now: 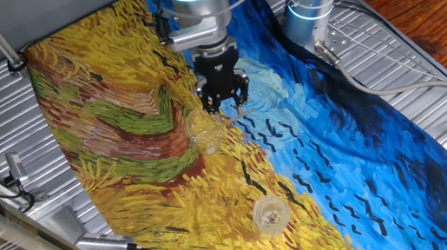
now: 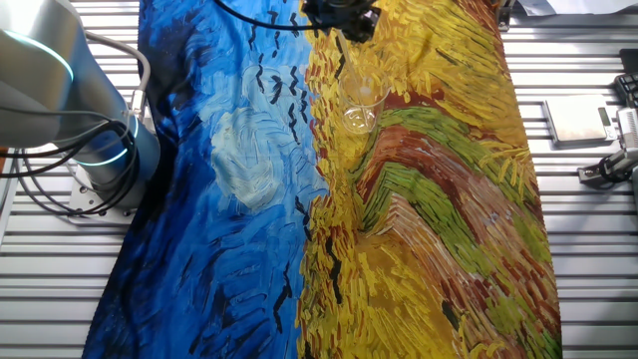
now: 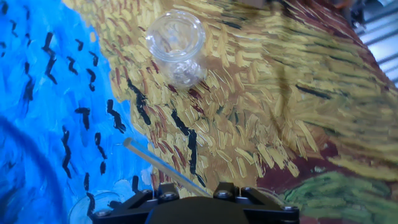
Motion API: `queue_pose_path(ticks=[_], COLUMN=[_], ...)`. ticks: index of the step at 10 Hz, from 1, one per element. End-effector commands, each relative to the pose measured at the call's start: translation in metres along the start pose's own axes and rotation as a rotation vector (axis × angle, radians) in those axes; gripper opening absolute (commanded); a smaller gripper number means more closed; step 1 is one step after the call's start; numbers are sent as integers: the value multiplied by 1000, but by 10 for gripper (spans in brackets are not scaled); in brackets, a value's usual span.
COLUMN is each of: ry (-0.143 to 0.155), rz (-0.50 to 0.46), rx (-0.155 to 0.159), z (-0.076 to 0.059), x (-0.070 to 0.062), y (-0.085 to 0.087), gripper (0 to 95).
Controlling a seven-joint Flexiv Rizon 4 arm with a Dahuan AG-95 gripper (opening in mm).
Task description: Stir the beaker with a glass rod
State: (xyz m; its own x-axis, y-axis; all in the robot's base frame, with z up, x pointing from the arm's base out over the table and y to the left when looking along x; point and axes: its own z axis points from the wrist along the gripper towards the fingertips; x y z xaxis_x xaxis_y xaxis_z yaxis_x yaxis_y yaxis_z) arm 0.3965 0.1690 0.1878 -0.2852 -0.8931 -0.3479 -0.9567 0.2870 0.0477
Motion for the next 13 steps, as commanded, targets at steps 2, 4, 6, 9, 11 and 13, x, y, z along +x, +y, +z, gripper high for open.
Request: queue_pose_path(ticks=[2, 4, 6, 9, 11, 13], ry=[-39, -60, -79, -151, -184, -189], rz=[-161, -228, -265, -327, -360, -413], rx=[-5, -6, -10, -17, -24, -31], z=[-1, -1, -1, -1, -1, -2], x=[0, 0, 0, 0, 0, -1], y=[1, 1, 1, 1, 1, 2], gripper=[380, 380, 380, 380, 380, 380])
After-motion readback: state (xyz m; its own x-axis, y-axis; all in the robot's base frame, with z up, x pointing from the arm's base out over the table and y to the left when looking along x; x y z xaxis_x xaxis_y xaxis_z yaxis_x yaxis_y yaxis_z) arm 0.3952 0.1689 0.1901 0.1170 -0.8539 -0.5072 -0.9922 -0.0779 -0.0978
